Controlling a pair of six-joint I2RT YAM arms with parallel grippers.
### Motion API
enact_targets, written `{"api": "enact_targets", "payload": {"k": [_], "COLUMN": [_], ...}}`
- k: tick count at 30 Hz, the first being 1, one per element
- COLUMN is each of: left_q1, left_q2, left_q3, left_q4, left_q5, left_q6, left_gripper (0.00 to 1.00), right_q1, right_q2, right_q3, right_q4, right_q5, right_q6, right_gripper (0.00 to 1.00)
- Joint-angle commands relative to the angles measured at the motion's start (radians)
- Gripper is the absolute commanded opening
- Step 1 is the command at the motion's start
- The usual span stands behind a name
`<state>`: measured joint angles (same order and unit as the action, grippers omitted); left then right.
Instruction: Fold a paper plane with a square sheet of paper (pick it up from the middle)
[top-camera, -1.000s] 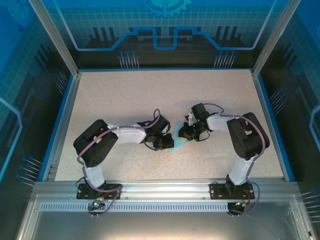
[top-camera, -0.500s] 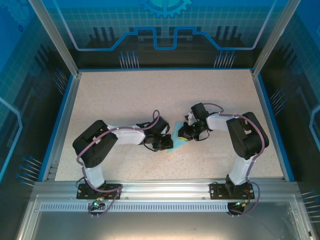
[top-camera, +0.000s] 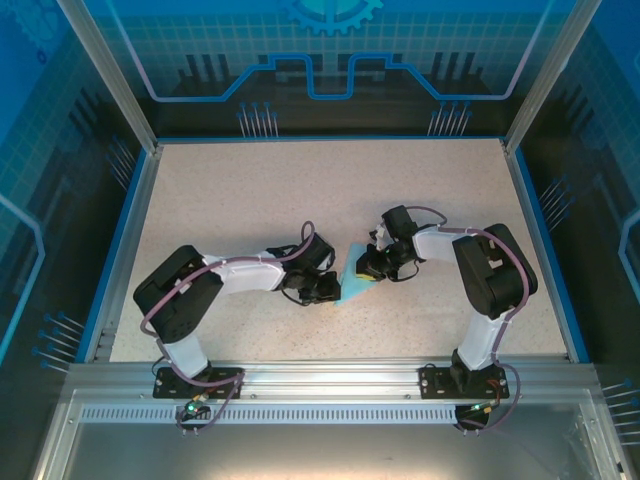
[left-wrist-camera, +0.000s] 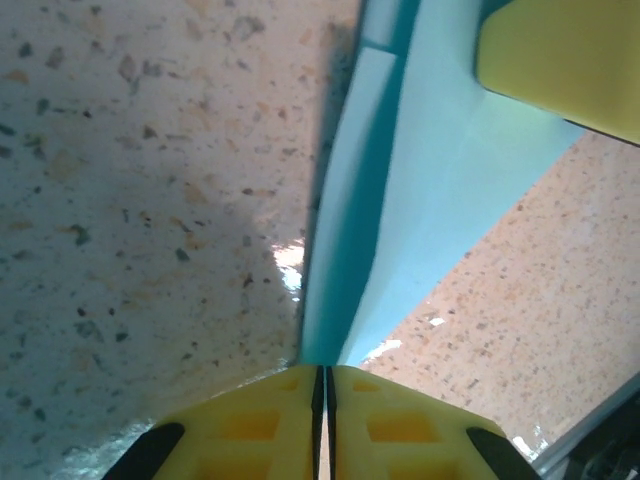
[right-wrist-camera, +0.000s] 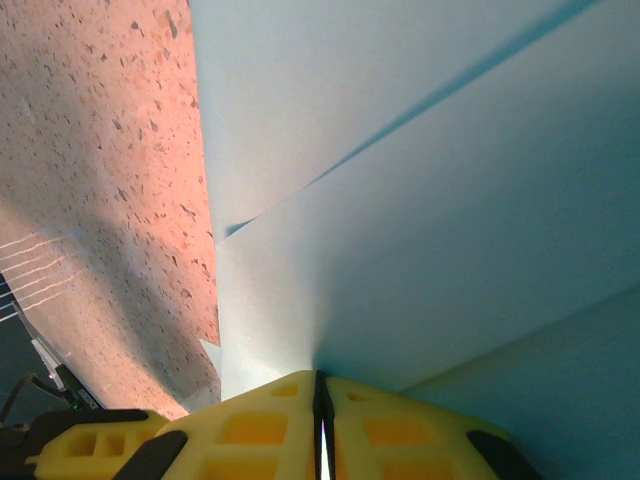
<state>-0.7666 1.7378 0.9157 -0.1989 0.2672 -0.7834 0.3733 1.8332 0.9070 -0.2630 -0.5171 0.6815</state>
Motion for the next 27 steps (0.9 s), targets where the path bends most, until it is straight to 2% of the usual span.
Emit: {"api": "enact_targets", "payload": {"k": [1, 9, 27], "left_q1": [-0.014, -0.028, -0.028], "left_q2": [-0.03, 0.028, 0.076], "left_q3": [0.055, 0.081, 0.057], "left_q4": [-0.026, -0.039, -0.1], "left_q5": [0.032, 0.034, -0.054], "left_q6": [0.009, 0.004, 0.01], "left_gripper": [0.15, 0.15, 0.14], "right_q1": [0.016, 0.017, 0.016], "right_q2": [0.118, 0.129, 0.138], "right_q3": [-0.047, -0.038, -0.033], "right_q4": [-0.062, -0.065, -0.072], "right_q5": [0.189, 0.183, 0.192], "right_q6": [0.009, 0.007, 0.006], "right_gripper": [0.12, 0.12, 0.12]}}
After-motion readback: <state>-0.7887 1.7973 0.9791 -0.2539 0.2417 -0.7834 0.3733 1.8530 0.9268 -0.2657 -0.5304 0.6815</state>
